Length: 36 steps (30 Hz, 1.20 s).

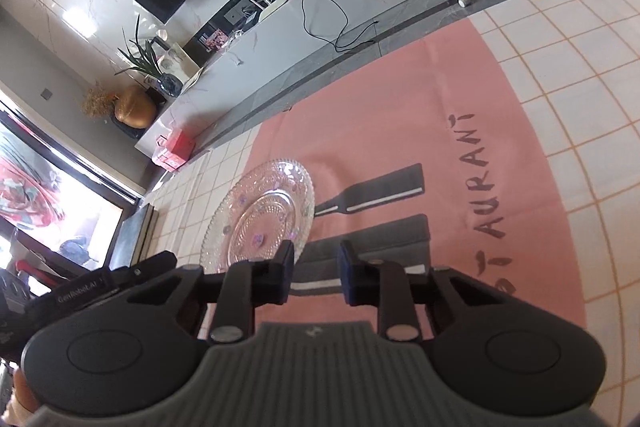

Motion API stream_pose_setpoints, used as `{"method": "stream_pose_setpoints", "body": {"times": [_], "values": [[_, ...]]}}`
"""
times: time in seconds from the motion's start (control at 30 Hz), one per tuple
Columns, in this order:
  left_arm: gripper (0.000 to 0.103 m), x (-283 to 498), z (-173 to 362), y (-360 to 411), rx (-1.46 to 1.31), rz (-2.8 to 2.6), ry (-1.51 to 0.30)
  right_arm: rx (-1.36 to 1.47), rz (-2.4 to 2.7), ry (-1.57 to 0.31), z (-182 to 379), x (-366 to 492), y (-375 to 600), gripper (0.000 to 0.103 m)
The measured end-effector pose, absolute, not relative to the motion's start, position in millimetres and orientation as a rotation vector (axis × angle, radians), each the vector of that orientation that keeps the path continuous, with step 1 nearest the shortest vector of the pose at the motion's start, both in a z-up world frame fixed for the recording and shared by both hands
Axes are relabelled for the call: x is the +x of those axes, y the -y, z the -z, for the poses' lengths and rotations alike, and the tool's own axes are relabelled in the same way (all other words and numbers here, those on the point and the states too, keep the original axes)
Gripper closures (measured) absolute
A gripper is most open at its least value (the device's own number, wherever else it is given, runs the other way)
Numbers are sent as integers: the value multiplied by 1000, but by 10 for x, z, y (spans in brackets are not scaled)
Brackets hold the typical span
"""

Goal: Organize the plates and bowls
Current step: 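Close the left tool on the clear glass plate rim, then carry the clear glass plate with the left tool to the plate stack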

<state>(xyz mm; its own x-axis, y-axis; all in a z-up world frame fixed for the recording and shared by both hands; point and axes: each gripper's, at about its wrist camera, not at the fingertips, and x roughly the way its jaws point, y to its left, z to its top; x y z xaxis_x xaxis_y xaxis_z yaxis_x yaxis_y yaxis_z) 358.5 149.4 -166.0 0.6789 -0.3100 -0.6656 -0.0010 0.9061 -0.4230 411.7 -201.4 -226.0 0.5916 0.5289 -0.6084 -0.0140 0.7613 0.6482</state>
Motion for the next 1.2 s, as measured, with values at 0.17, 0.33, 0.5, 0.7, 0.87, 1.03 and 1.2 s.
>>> {"method": "stream_pose_setpoints", "body": {"times": [0.17,0.33,0.5,0.7,0.87,1.03,1.2], "values": [[60,3669,1815,-1562,-499,176,-802,679,-354,-901,2402,4325,1970,88],[66,3711,1912,-1577,-516,184,-803,719,-362,-922,2526,4450,1956,86],[71,3744,1965,-1579,-530,190,-791,732,-383,-913,2573,4527,1906,86],[92,3796,2004,-1560,-561,189,-807,752,-390,-909,2611,4572,1867,90],[93,3777,1978,-1540,-547,182,-811,730,-377,-913,2608,4568,1844,100],[94,3682,1928,-1524,-547,184,-813,736,-375,-927,2566,4516,1886,99],[94,3545,1792,-1432,-533,185,-806,751,-375,-925,2475,4382,1960,100]]}}
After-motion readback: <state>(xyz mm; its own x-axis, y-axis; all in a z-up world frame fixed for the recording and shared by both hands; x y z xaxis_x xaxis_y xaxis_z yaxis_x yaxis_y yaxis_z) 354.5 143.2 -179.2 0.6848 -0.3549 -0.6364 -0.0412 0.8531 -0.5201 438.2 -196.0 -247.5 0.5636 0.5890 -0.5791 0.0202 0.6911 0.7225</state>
